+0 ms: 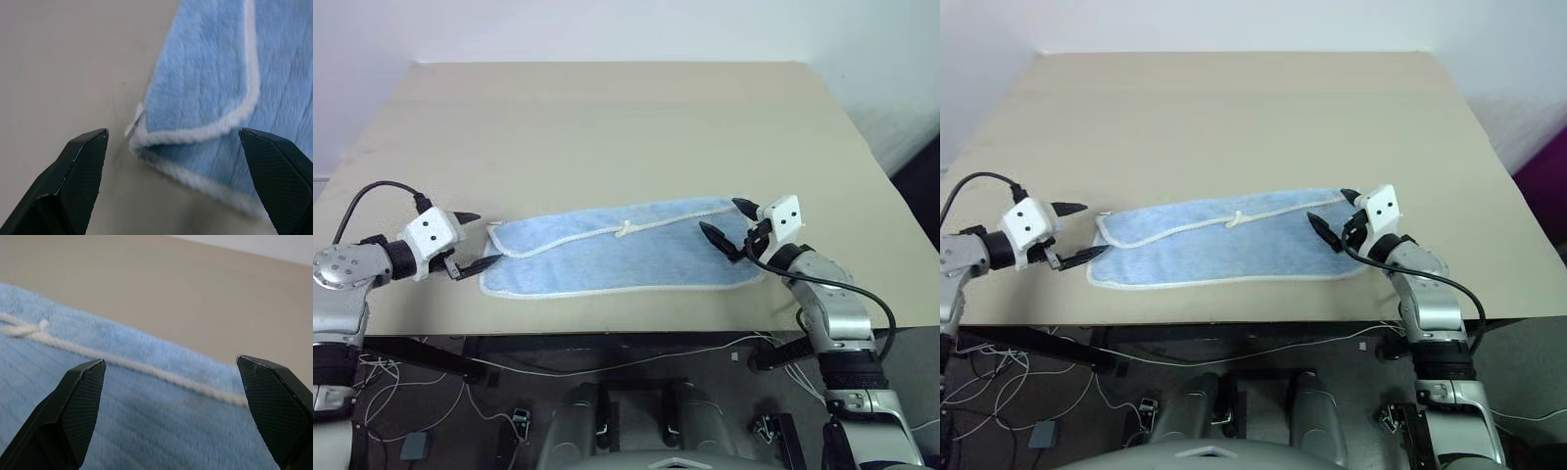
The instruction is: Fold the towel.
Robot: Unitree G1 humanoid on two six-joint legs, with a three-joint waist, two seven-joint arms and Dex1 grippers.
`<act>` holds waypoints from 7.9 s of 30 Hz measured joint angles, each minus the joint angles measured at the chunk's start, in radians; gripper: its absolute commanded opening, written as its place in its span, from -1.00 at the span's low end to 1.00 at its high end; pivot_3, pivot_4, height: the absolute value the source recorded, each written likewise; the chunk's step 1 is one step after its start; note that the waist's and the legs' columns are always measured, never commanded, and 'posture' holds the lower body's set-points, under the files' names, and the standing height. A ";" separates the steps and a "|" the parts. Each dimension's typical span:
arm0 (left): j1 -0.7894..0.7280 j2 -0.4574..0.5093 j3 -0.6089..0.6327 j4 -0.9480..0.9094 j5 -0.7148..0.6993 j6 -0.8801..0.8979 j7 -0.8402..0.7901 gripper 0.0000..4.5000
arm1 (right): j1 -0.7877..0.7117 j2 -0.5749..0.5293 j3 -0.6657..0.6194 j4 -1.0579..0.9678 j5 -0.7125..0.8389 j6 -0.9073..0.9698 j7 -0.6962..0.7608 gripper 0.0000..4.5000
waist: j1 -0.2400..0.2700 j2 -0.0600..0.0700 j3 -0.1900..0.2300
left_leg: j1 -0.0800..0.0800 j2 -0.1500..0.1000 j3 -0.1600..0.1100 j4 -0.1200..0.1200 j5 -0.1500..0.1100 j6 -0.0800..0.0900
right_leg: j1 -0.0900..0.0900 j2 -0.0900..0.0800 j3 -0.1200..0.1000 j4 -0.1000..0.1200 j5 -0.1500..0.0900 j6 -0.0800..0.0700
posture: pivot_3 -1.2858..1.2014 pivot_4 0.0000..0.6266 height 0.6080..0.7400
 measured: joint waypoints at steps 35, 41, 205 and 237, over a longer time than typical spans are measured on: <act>-0.200 -0.117 -0.182 0.315 0.098 -0.345 -0.014 -0.88 | -0.036 -0.100 -0.005 -0.073 -0.088 -0.017 -0.043 1.00 | 0.000 0.000 0.000 | 0.001 0.000 0.001 0.004 0.000 0.008 | 0.002 0.003 0.000 0.003 0.000 0.001 | 0.03 -0.52 1.00; -0.158 -0.117 -0.169 0.279 0.074 -0.311 0.007 -1.00 | -0.118 -0.228 0.148 0.123 -0.363 -0.269 -0.063 1.00 | -0.002 0.000 0.000 | 0.001 0.000 0.002 0.004 0.000 0.008 | 0.002 0.003 0.000 0.004 0.000 0.002 | 0.03 -0.52 1.00; 0.078 -0.370 0.027 -0.466 -0.363 0.497 0.117 0.98 | -0.150 0.266 -0.592 -0.092 0.827 0.996 -0.784 0.98 | -0.005 -0.001 -0.001 | 0.003 -0.001 0.003 0.006 -0.001 0.008 | 0.001 0.002 0.005 0.012 -0.002 0.002 | 0.03 -0.52 1.00; 0.136 -0.399 0.009 -0.526 -0.376 0.518 0.154 1.00 | -0.216 0.076 -0.566 0.158 0.801 0.788 -0.754 -0.99 | 0.007 -0.004 -0.004 | 0.000 -0.002 0.002 0.006 -0.002 0.010 | -0.001 -0.001 0.005 0.009 -0.004 -0.001 | 0.03 -0.52 1.00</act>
